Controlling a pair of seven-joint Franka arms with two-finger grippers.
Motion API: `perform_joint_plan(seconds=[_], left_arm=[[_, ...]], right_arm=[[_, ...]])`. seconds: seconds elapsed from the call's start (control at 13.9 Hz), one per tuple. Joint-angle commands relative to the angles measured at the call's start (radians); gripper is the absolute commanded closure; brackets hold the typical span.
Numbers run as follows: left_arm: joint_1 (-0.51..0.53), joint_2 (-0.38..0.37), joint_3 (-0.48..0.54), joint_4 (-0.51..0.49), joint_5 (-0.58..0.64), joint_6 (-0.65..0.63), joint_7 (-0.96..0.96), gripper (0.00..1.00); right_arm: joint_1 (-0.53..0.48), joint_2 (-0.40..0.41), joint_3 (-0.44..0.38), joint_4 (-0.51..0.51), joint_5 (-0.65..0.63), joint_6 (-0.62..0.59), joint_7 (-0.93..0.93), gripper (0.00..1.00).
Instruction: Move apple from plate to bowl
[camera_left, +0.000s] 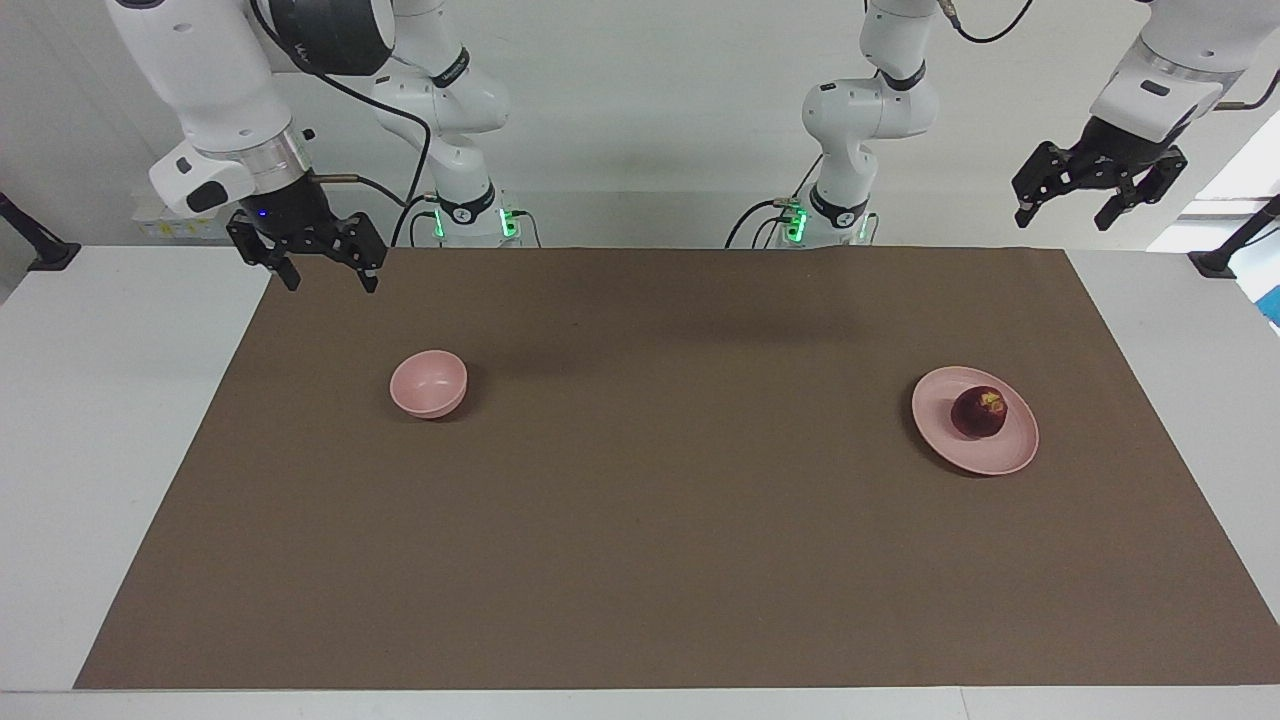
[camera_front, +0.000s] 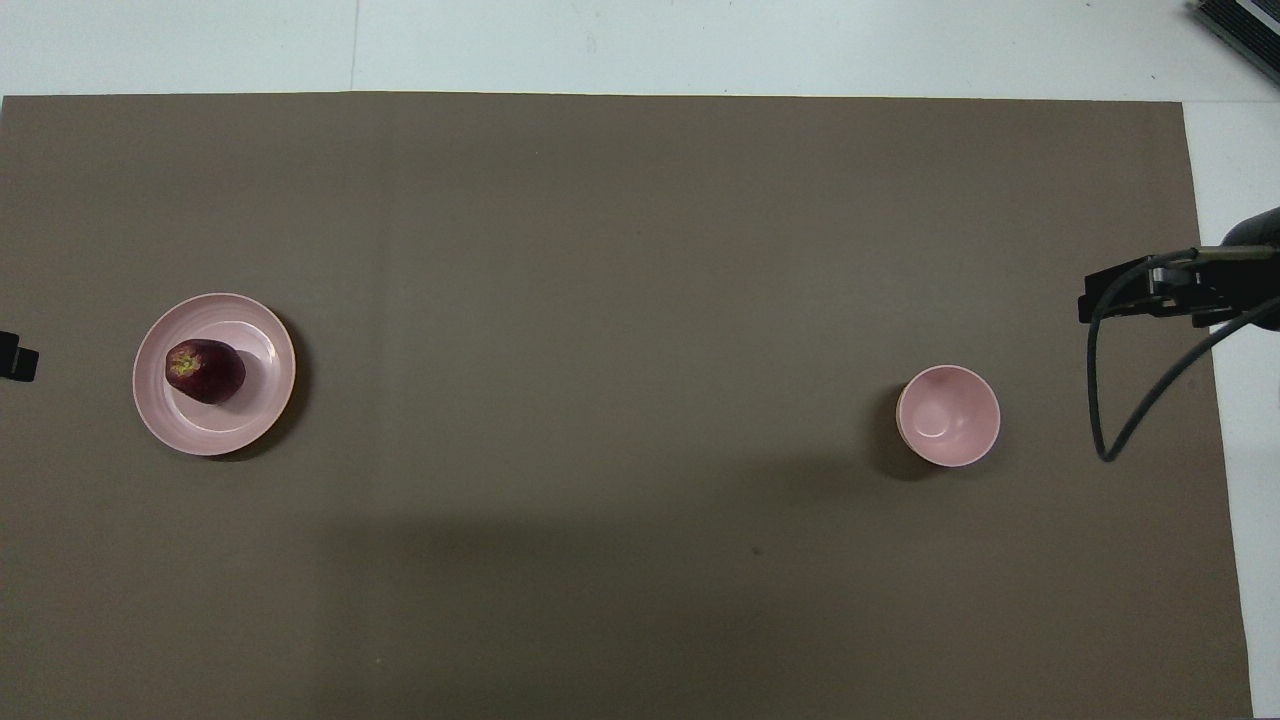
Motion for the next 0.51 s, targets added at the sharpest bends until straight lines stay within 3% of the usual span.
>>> perform_joint_plan(seconds=[0.0,0.29,0.43], left_arm=[[0.001,-0.023,0.001,-0.068,-0.009,0.083,0.024,0.0],[0.027,-0.021,0.007,-0.149,-0.011,0.173,0.135,0.0],[0.03,-0.021,0.007,-0.259,-0.011,0.308,0.153,0.0]], right_arm=[[-0.012,-0.021,0.007,-0.024,0.023,0.007,0.017,0.0],[-0.012,-0.021,0.007,-0.024,0.023,0.007,0.017,0.0],[-0.012,-0.021,0.007,-0.024,0.023,0.007,0.017,0.0]])
